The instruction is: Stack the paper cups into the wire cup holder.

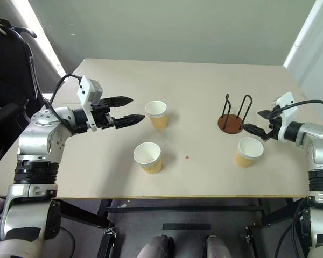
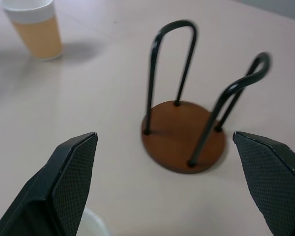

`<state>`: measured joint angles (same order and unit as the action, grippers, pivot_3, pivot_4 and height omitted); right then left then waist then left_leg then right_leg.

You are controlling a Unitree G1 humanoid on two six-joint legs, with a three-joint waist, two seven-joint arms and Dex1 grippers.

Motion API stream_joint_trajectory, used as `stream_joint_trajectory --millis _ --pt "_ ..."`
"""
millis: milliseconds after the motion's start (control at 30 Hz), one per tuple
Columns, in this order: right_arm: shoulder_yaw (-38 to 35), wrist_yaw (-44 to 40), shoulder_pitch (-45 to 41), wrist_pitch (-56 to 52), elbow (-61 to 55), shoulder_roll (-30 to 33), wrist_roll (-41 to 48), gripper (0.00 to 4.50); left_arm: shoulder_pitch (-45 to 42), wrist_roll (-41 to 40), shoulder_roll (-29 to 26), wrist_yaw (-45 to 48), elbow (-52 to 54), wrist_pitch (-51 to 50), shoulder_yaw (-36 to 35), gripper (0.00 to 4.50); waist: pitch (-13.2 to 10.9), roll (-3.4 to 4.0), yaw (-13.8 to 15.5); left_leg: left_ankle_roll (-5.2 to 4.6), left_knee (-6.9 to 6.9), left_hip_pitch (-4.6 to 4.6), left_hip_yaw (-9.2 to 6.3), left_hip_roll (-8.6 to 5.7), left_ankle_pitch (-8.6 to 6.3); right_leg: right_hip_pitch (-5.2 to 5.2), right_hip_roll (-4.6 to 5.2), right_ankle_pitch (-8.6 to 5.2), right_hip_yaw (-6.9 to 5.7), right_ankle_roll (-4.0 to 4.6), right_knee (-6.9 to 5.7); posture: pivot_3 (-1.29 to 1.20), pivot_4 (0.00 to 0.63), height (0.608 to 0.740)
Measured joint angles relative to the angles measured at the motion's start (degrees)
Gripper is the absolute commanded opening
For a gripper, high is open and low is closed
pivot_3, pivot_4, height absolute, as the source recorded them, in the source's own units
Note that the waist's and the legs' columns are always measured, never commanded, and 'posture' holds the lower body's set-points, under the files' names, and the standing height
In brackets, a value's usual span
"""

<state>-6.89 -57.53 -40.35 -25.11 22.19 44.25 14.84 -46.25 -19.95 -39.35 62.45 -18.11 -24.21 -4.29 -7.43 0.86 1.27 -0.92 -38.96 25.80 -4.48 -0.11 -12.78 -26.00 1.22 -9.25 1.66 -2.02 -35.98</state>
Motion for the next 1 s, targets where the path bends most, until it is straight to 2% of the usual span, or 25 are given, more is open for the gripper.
stream_joint_trajectory --millis 467,700,1000 --pt "1.68 0.70 -1.58 0.54 1.12 -0.19 -1.17 4.48 -0.01 -0.09 -1.72 4.75 0.09 -1.26 1.11 4.50 0.00 0.00 -0.01 -0.02 0.00 -0.01 -0.01 0.00 0.00 0.00 0.00 0.00 0.00 0.00 -0.01 0.00 0.150 0.740" --pt "5.67 3.48 -5.40 6.72 11.47 -1.20 -7.13 4.48 -0.02 0.01 -1.70 4.68 0.04 -1.24 1.39 4.50 0.00 0.00 -0.05 -0.03 0.00 -0.02 -0.02 0.01 0.00 -0.02 0.00 0.00 0.00 0.00 -0.04 0.00 0.150 0.740" --pt "6.00 5.54 -12.14 13.00 23.43 -3.53 -10.75 4.48 -0.10 -0.04 -1.52 4.43 0.12 -1.24 1.61 4.50 0.00 0.00 0.00 -0.03 0.01 0.00 -0.02 0.00 0.00 -0.03 0.00 0.00 0.00 0.00 -0.05 0.00 0.150 0.740"
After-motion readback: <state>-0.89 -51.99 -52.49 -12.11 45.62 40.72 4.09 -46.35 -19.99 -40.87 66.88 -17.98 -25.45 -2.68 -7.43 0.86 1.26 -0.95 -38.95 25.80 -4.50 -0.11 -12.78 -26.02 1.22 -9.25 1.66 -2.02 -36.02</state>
